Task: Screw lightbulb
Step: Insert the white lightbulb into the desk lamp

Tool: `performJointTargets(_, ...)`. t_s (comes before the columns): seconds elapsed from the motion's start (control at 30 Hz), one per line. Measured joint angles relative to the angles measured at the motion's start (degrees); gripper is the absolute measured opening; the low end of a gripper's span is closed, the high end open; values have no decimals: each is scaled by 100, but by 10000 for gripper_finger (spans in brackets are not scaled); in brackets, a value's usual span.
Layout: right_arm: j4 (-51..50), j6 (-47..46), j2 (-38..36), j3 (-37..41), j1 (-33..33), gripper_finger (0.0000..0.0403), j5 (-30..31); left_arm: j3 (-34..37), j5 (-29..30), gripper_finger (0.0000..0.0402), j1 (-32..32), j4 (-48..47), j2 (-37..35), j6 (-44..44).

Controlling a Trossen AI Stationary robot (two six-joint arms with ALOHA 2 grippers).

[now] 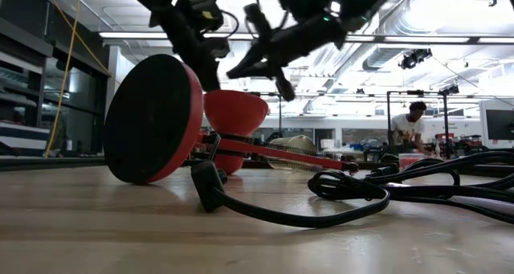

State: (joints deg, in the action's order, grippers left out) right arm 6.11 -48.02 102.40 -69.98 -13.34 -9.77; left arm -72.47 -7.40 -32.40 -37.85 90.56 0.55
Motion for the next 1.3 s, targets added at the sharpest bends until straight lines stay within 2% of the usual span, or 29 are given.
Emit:
performJointTargets(0.23, -2522, 1109, 167, -1399, 6, 0, 638, 0, -50, 0, -243, -1049, -18, 5)
performJointTargets(0.4, -4004, 1342, -170, -1706, -5, 0, 1222, 256, -1239, 0, -285, -1154, -35, -4)
performJointTargets(0.5, -4423, 1218, -483, -1578, -5, 0, 1556, 513, -1446, 0, -247, -972, -34, -137)
performJointTargets(0.63, -4829, 1195, -836, -1462, 37, 0, 1860, 794, -1427, 0, -229, -421, -50, -471)
performJointTargets(0.8, -5095, 1199, -1062, -1338, 114, 0, 1944, 964, -1244, 0, -125, 449, -52, -1089)
performJointTargets(0.9, -5197, 1194, -1206, -1198, 174, 0, 2033, 1008, -1177, 0, 100, 790, -52, -1397)
performJointTargets(1.03, -5314, 1186, -1429, -950, 234, 0, 2081, 1032, -758, 0, 583, 898, -49, -1746)
performJointTargets(1.13, -5265, 1184, -1684, -687, 264, 0, 2060, 1032, -630, 0, 926, 1221, -35, -2094)
performJointTargets(1.3, -4986, 1176, -2187, -40, 264, 0, 1644, 1027, -427, 0, 1288, 1681, -36, -2587)
